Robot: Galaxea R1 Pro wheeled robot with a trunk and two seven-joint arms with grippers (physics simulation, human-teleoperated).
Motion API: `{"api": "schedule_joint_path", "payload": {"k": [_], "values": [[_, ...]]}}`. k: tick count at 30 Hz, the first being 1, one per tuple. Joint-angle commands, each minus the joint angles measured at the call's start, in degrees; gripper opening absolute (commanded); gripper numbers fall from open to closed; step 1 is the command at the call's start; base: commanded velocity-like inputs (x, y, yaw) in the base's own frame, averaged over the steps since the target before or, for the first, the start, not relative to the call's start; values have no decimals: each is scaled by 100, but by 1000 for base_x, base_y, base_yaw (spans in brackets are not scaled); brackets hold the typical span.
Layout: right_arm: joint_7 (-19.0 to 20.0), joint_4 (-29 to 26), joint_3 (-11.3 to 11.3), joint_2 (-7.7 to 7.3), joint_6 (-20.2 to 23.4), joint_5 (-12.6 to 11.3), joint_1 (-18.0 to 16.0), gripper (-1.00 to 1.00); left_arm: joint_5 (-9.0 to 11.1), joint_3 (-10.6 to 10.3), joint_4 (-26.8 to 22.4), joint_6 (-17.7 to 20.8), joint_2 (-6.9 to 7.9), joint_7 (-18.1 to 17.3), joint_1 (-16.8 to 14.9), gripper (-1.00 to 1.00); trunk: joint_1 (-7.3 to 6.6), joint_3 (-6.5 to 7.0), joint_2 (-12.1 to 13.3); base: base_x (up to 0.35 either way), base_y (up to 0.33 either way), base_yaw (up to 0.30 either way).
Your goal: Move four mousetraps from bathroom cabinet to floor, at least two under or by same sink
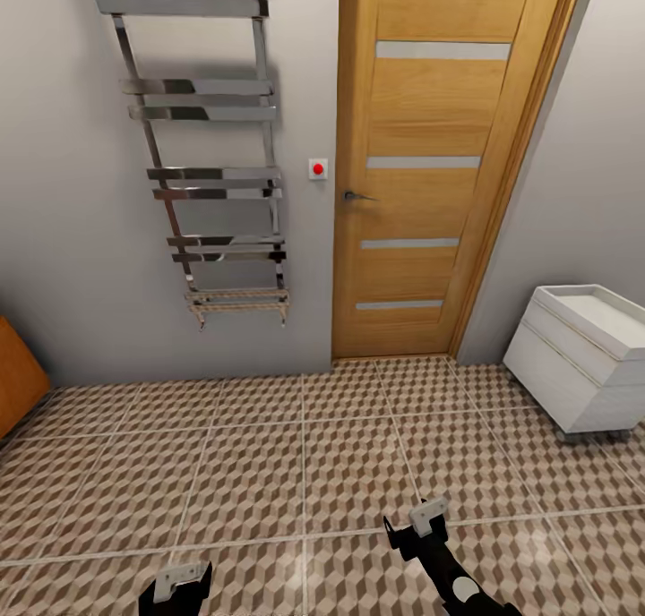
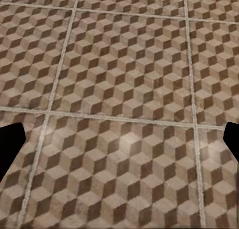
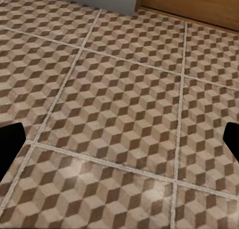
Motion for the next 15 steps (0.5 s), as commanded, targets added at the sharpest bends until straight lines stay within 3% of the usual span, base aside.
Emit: {"api": "schedule_joint_path", "payload": {"k": [1, 15], "values": [[-2, 1, -14, -1, -13, 51, -2, 100, -1, 36, 8, -18, 0, -30, -5, 100, -1, -11, -3, 0, -292, 197], [-2, 1, -14, -1, -13, 51, -2, 100, -1, 37, 8, -18, 0, -30, -5, 100, -1, -97, -3, 0, -292, 197]]}}
